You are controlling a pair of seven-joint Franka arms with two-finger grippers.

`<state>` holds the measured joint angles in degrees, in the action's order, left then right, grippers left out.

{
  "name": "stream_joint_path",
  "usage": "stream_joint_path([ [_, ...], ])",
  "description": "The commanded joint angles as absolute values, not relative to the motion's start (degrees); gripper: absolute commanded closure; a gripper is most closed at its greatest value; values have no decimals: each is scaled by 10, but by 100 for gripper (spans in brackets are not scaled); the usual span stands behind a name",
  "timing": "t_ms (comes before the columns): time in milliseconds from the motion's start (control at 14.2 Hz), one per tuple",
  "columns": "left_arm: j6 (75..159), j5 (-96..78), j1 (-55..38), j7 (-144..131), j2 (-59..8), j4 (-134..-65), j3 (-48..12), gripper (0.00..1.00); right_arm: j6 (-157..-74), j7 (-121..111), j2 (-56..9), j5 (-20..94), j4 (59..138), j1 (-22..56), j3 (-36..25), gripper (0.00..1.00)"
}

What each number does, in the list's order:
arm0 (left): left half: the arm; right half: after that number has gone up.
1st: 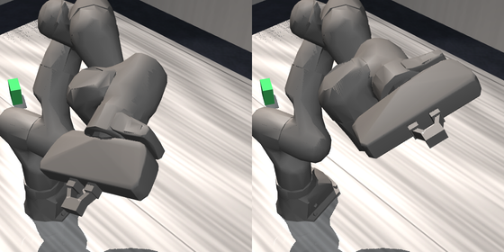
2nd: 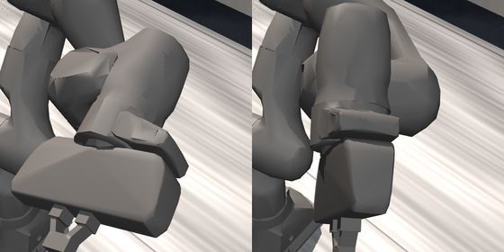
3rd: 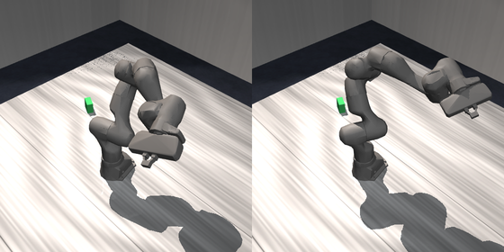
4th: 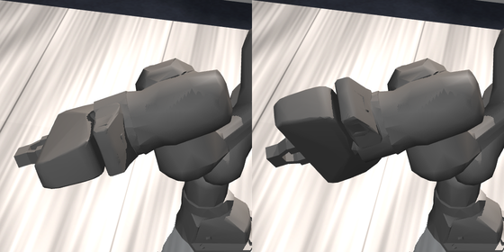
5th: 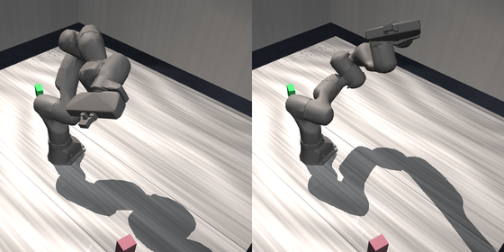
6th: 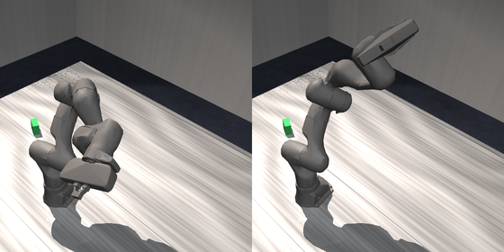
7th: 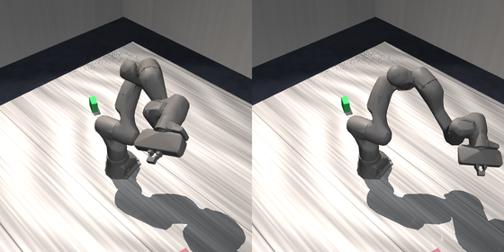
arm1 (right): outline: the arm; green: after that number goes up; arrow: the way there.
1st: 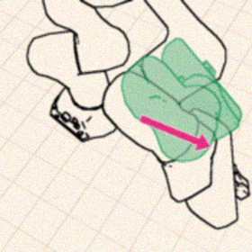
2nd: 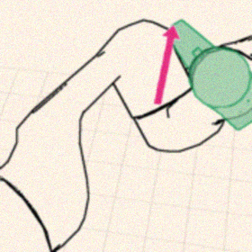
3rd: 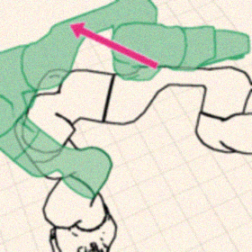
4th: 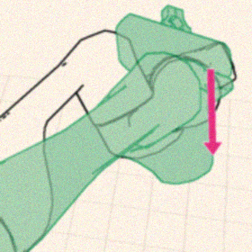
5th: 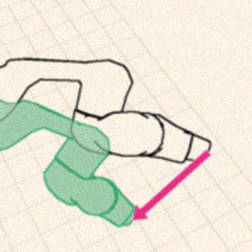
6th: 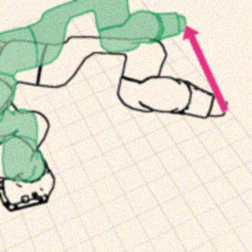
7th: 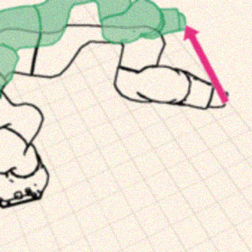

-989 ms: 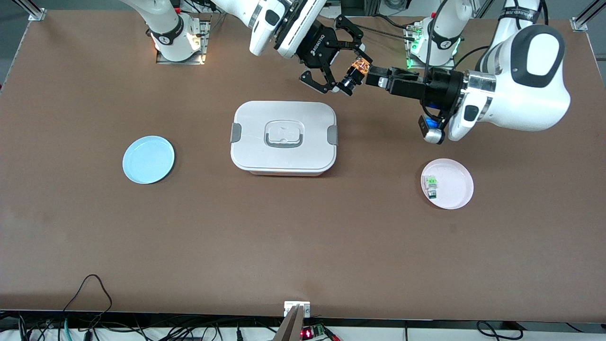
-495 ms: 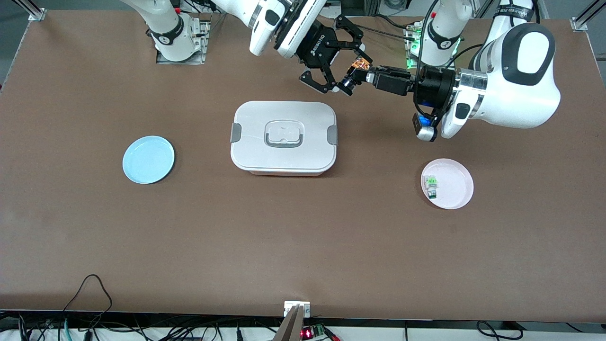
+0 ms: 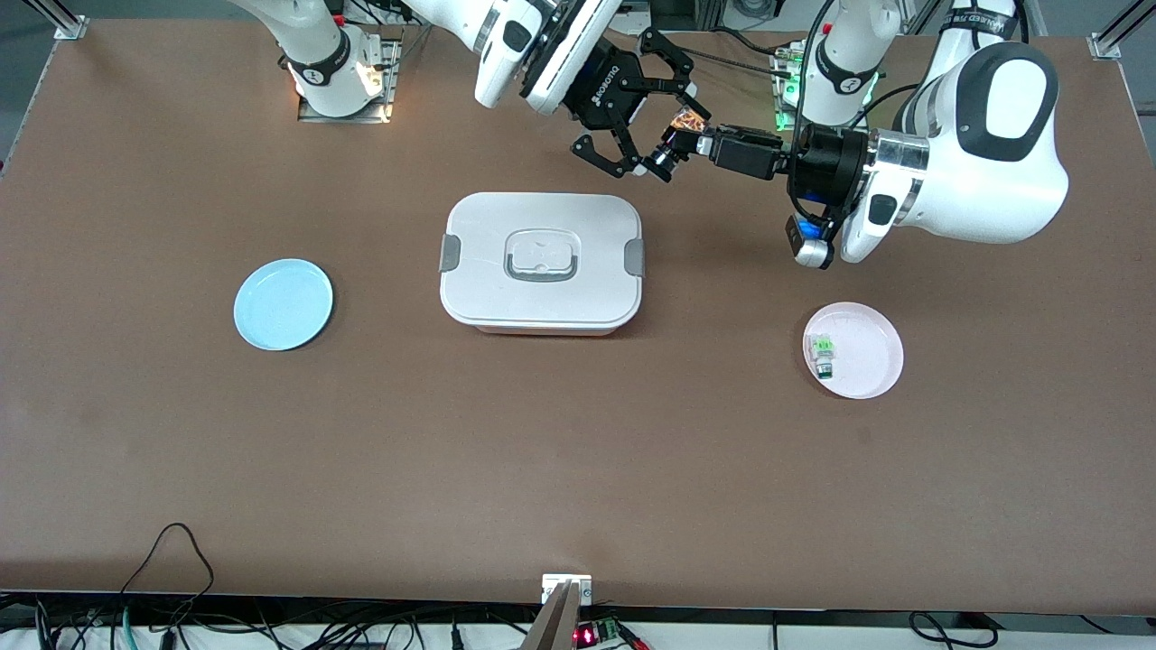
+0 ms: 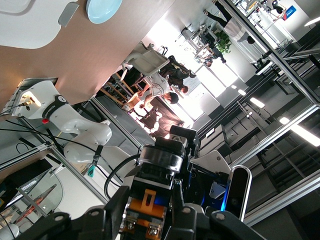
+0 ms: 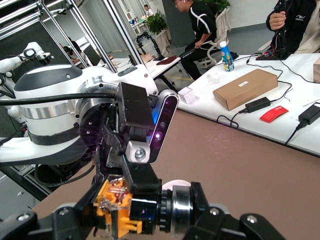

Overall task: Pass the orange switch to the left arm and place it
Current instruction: 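Grasp the switch with the left gripper while the right gripper opens, then lower the switch with the left gripper while the right gripper retracts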

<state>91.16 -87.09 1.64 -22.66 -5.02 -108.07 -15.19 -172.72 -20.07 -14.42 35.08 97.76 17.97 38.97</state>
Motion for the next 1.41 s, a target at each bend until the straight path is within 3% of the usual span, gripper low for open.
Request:
stream_joint_path([
  [0, 918, -855, 31, -236, -40, -1098, -147, 100, -1731, -214, -143, 356, 970, 181, 391, 0],
  [424, 930, -710, 35, -178, -61, -1095, -85, 100, -1725, -178, -143, 356, 969, 178, 391, 0],
  [565, 940, -600, 35, -141, -71, -1095, -72, 100, -1686, -145, -141, 357, 969, 169, 385, 0],
  [1060, 1050, -219, 40, -41, -120, -1112, -71, 100, -1380, -126, -113, 340, 976, 163, 190, 0],
  [1342, 1175, -39, 54, -35, -183, -1128, -70, 100, -1138, -121, -91, 168, 976, 163, 66, 0],
])
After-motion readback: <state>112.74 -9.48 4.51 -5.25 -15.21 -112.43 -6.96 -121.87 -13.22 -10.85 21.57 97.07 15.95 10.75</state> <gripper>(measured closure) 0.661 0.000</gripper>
